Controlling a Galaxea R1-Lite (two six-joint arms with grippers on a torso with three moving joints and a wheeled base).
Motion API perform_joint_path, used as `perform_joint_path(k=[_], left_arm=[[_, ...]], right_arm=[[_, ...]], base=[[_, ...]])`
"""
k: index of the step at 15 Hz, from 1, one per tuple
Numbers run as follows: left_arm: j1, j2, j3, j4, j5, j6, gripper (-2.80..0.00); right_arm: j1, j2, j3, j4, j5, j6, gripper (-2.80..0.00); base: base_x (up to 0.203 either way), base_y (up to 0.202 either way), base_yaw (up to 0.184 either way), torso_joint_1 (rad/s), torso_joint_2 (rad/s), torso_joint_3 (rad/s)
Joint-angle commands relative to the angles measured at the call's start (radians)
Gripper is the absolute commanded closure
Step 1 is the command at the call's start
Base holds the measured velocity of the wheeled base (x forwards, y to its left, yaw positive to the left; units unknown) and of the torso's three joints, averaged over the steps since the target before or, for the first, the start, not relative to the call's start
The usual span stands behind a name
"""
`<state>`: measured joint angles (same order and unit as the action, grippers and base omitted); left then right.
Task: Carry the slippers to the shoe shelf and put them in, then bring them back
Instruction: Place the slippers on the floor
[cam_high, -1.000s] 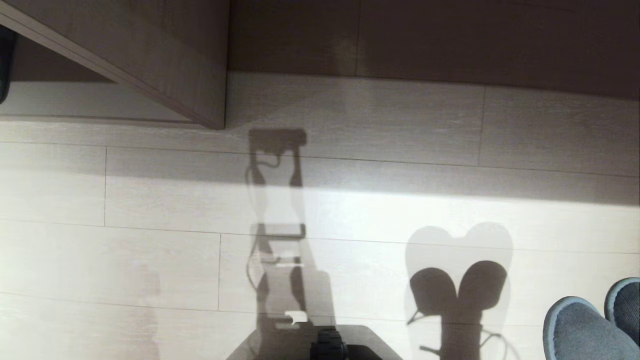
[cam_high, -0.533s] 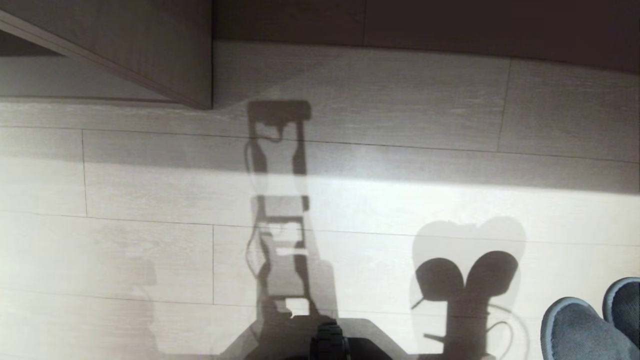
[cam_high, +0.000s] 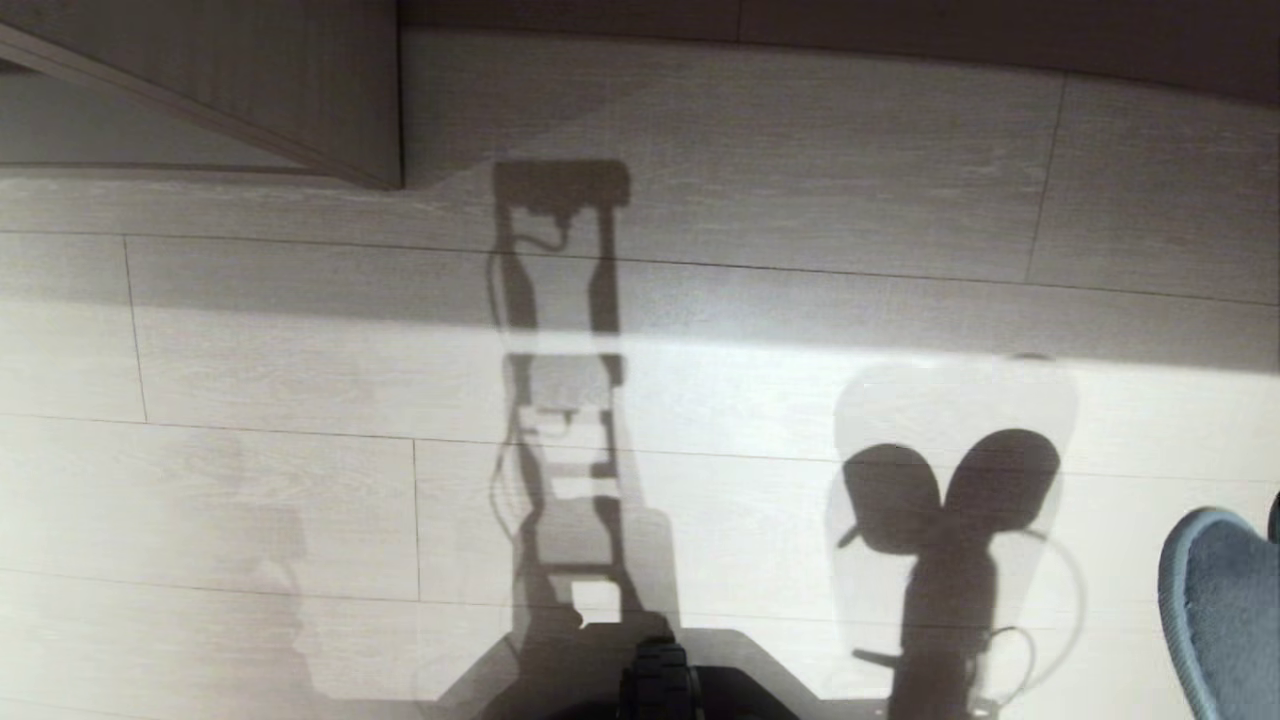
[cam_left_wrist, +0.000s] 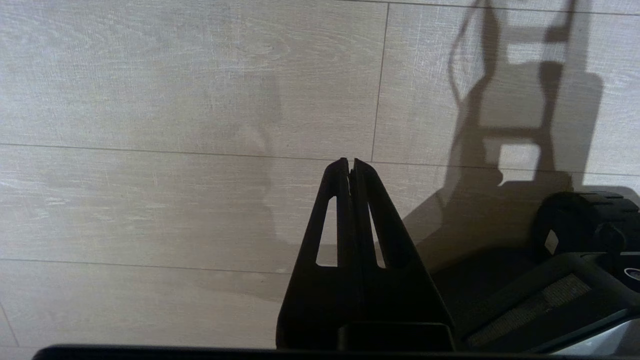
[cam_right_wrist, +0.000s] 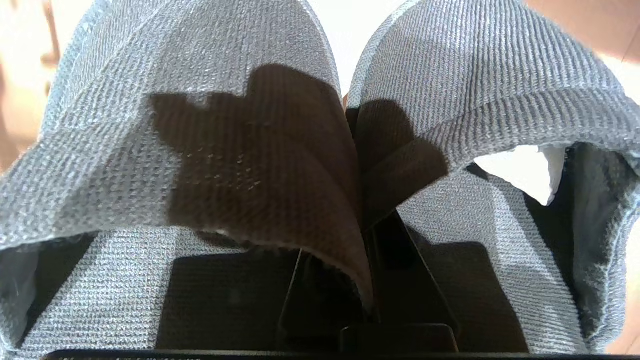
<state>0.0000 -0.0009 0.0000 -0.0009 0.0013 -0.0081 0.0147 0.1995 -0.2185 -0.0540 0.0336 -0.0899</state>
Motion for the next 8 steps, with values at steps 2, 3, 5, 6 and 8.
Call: perform_joint_path(k=[2, 3, 5, 6, 8], left_arm=[[0.000, -0.001, 0.002, -0.001, 0.000, 0.002, 0.00], [0.000, -0.001, 0.002, -0.001, 0.000, 0.002, 0.00], [0.001, -0.001, 0.001, -0.001, 0.000, 0.002, 0.00], [0.001, -0.001, 0.000, -0.001, 0.001, 0.003, 0.00], [0.000, -0.001, 0.000, -0.001, 0.000, 0.003, 0.00]], right_arm=[[0.003, 0.414, -0.149, -0.155, 0.002, -0.010, 0.00], [0.003, 0.543, -0.208, -0.235, 0.002, -0.013, 0.00], [0.004, 0.758, -0.322, -0.371, 0.002, -0.016, 0.00], [0.004, 0.881, -0.385, -0.446, 0.002, -0.016, 0.00], [0.005, 1.094, -0.504, -0.621, -0.002, -0.019, 0.00]], base=[[0.000, 0.000, 0.000, 0.000, 0.00, 0.000], [0.000, 0.000, 0.000, 0.000, 0.00, 0.000], [0.000, 0.000, 0.000, 0.000, 0.00, 0.000], [0.000, 0.000, 0.000, 0.000, 0.00, 0.000], [0.000, 0.000, 0.000, 0.000, 0.00, 0.000]])
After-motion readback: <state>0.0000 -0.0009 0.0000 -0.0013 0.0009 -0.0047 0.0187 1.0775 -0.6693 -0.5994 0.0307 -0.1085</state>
